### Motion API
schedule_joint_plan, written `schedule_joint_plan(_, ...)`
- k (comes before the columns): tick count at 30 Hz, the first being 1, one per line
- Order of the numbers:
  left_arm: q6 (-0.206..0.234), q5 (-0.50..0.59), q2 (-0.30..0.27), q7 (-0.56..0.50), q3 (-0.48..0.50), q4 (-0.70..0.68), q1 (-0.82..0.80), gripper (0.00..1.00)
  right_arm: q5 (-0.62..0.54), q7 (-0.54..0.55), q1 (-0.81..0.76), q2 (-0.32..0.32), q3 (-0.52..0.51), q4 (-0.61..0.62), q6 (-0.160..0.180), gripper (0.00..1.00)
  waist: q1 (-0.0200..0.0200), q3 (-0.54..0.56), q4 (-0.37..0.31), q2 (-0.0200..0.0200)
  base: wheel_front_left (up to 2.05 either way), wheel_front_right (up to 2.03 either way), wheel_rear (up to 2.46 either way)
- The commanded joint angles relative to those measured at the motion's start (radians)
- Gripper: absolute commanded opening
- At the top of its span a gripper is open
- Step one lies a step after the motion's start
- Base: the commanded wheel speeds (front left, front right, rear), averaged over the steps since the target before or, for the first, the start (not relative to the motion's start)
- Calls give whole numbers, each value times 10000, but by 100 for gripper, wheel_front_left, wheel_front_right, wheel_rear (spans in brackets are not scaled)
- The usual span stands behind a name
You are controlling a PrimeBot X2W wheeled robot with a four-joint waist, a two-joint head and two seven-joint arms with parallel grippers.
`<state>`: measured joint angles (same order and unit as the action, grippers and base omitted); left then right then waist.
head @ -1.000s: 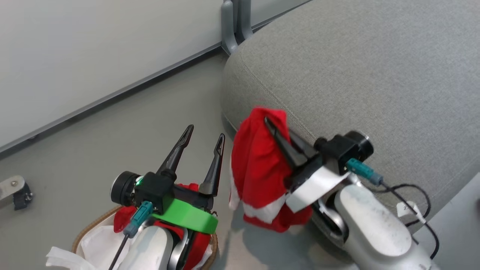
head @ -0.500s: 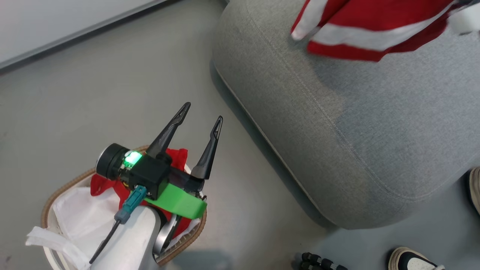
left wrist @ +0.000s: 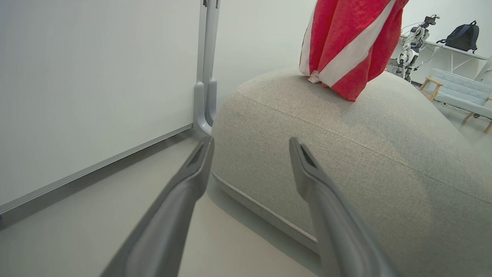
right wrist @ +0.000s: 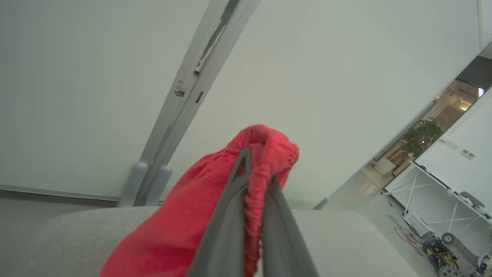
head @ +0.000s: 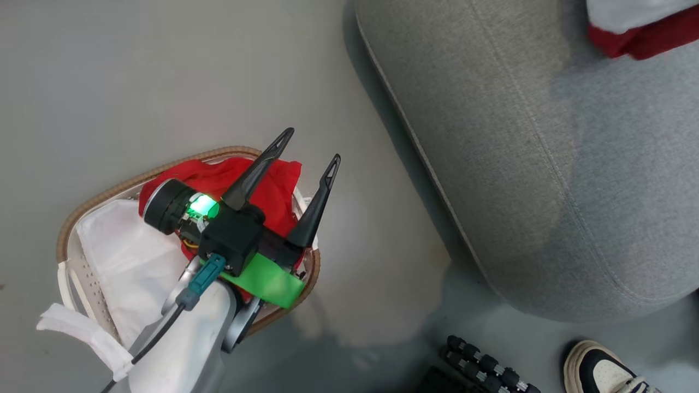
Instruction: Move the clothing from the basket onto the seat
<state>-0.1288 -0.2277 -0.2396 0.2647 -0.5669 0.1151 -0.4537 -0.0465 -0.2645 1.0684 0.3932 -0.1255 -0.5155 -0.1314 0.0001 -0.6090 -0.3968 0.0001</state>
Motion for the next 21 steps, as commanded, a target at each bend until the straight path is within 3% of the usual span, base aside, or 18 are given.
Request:
schedule_joint_plan(1,-24,2,-108,-5,-16,48,-220,100,-113,-1,-349,-132,-334,-236,14,0,-1,-613,625,-1,0,0,0)
schedule_joint_plan(6,-25,65,-148,-5,-18,197,-203,100,-208,-1,-1513,-634,-1729,-800,14,0,-1,-545,716,-1,0,0,0)
schedule_joint_plan(7,-25,74,-141,-5,-17,219,-189,100,-228,-1,-1788,-712,-1958,-899,14,15,-1,-499,723,-1,0,0,0)
schedule_joint_plan(9,-26,85,-110,-5,19,269,-147,100,-285,-3,-2277,-864,-2483,-1075,14,56,-1,-367,731,-1,0,0,0)
schedule_joint_plan(10,-25,82,-91,-5,35,309,-110,100,-323,-3,-2558,-929,-2790,-1152,14,83,-1,-264,727,-1,0,0,0)
schedule_joint_plan(11,-25,78,-76,-5,55,352,-76,100,-360,-3,-2808,-989,-3022,-1208,14,100,-1,-187,722,-1,0,0,0)
schedule_joint_plan(21,-25,59,277,-5,587,699,500,100,-182,-1,-5149,-1964,-4794,-446,14,100,-1,973,729,-1,0,0,0)
